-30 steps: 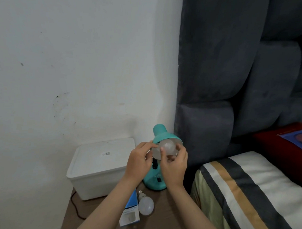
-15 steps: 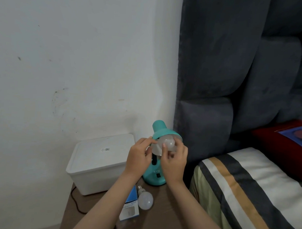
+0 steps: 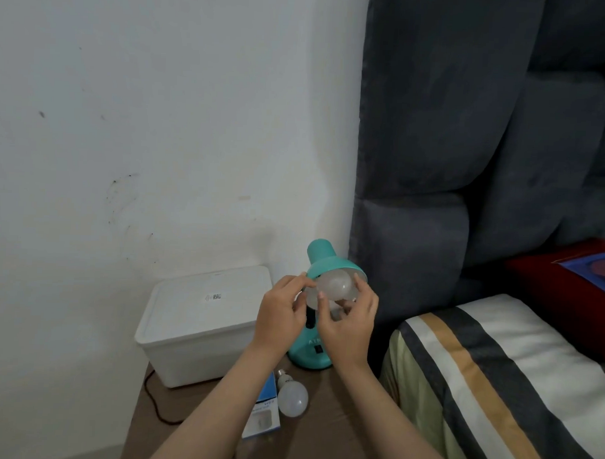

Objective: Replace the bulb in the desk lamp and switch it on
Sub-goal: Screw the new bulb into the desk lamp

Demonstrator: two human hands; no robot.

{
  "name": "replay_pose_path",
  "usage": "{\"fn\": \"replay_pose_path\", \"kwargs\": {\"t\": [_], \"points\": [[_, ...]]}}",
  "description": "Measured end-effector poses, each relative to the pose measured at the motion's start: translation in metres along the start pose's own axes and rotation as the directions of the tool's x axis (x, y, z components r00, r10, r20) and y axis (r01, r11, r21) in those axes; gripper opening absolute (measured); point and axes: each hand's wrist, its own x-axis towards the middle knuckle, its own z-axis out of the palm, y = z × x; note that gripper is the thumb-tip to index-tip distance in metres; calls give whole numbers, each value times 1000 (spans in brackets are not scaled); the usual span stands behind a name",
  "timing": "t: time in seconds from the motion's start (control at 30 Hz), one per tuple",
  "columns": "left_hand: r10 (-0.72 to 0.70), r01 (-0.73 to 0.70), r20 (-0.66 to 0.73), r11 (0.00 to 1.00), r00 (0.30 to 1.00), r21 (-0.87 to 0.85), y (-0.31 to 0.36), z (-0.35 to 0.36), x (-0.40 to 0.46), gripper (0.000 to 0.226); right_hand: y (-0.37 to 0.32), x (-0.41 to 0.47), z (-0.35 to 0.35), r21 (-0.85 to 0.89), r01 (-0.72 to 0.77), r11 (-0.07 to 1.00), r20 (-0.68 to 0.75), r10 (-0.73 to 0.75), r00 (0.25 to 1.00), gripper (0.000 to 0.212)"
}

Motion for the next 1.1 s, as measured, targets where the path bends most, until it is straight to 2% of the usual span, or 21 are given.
{"fn": "replay_pose_path", "kwargs": {"t": [0.1, 0.27, 0.43, 0.5, 0.63, 0.73, 0.9, 1.03, 1.1], "points": [[-3, 3, -4, 1000, 1000, -6, -1, 0, 0, 30, 4, 0, -1, -44, 59, 997, 40, -57, 998, 52], [0, 0, -3, 1000, 1000, -2, 0, -1, 1, 31, -2, 7, -3, -34, -131, 991, 12, 131, 991, 45], [-3, 3, -9, 1000, 1000, -13, -2, 1, 1, 29, -4, 3, -5, -35, -3, 999, 23, 4, 1000, 58], [-10, 9, -9, 1000, 1000, -17, -2, 2, 1, 28, -1, 2, -5, -40, 50, 998, 50, -48, 998, 54], [-11, 11, -7, 1000, 1000, -16, -5, 1, 0, 30, -6, 7, -7, -83, 5, 997, 46, -2, 999, 44], [-7, 7, -3, 1000, 1000, -12, -5, 2, 1, 31, -7, 8, -8, -82, -70, 994, 29, 73, 997, 46], [-8, 8, -4, 1000, 1000, -15, -4, 1, 1, 27, -2, 5, -11, -98, 48, 994, 93, -39, 995, 55], [-16, 16, -2, 1000, 1000, -24, -4, 1, 3, 29, -1, 11, -11, -105, -35, 994, 79, 43, 996, 49], [-18, 18, 2, 999, 1000, -30, -4, 2, 2, 31, -3, 12, -11, -96, -92, 991, 67, 99, 993, 53]]}}
